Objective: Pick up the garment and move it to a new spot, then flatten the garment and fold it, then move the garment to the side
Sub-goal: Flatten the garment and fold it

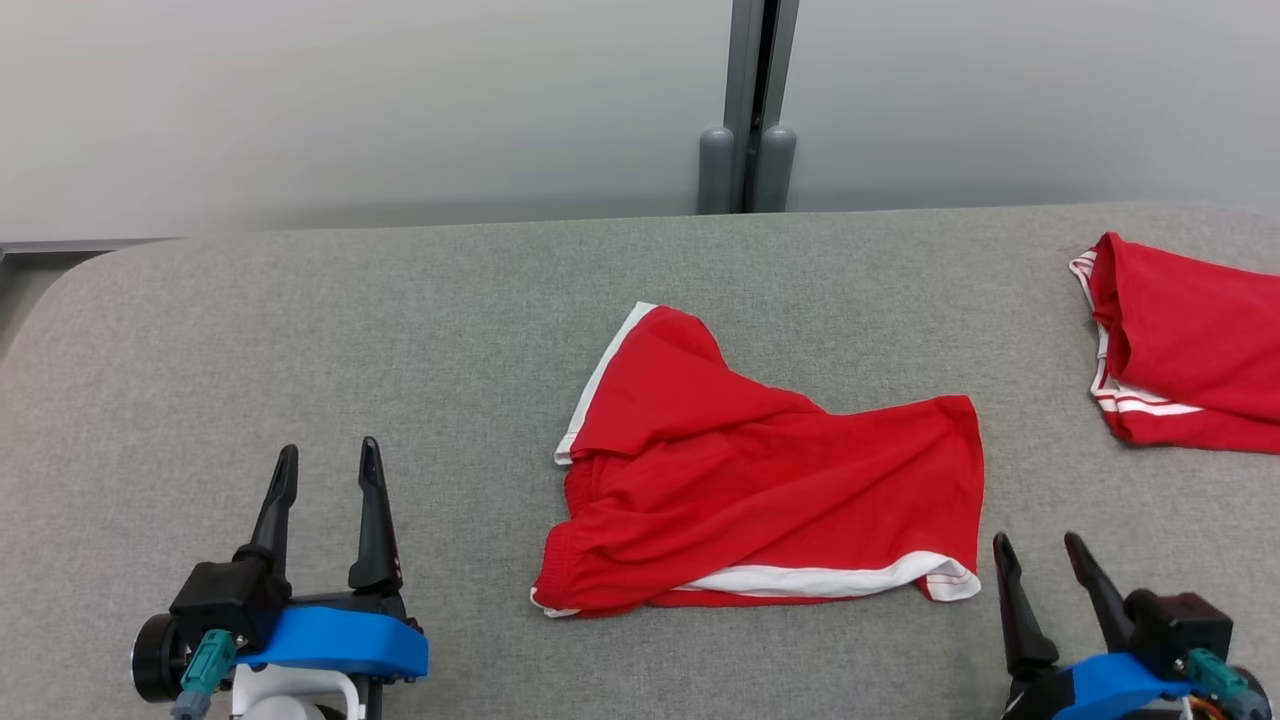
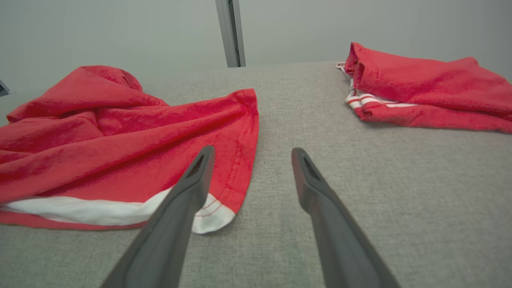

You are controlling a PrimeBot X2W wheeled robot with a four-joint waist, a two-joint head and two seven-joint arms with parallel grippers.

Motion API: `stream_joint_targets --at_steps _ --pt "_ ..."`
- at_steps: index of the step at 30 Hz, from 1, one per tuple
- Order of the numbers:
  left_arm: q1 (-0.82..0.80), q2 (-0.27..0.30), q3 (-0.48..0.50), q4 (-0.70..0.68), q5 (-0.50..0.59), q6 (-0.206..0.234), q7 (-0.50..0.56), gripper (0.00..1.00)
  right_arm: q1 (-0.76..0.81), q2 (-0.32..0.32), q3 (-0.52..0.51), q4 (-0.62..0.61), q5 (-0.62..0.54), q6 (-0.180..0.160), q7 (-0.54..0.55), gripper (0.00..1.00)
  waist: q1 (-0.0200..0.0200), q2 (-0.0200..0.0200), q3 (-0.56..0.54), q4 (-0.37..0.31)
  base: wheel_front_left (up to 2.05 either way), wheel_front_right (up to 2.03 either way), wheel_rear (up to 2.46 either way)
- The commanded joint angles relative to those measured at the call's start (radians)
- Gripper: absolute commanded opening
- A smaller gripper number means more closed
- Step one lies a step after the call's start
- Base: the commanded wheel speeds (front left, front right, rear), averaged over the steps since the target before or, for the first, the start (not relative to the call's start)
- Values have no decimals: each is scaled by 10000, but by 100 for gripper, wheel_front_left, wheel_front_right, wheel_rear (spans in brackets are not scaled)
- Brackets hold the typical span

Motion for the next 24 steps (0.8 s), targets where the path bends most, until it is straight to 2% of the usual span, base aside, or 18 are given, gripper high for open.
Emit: stream_joint_targets --at_steps 1,12,17,18,19,20,21,24 --pt "-134 -9 -42 -52 -25 6 -42 100 -24 21 -50 431 -57 2 -76 100 0 -1 81 15 0 0 0" --pt "-344 -9 -29 -64 66 26 -42 100 -798 82 319 2410 62 2 -420 100 0 -1 398 100 0 0 0" --pt "-409 -9 -49 -39 61 37 -42 100 -1082 110 839 3212 181 2 -474 100 0 -1 439 139 0 0 0" --pt "-409 -8 -45 -45 50 48 -42 100 -1086 121 953 3339 236 2 -489 96 0 -1 437 138 0 0 0" --pt "-400 -8 -45 -50 39 61 -42 100 -1098 129 1057 3468 264 3 -479 48 0 -1 429 134 0 0 0" --pt "-393 -9 -52 -57 27 68 -42 100 -1130 134 1143 3593 298 3 -483 33 0 -1 429 134 0 0 0" --pt "-382 -9 -52 -57 14 64 -42 100 -1161 139 1211 3697 363 3 -482 0 0 -1 417 128 0 0 0" --pt "-348 -8 -54 -75 -9 76 -42 100 -1324 137 1215 3721 488 0 -510 0 0 -1 408 104 0 0 0"
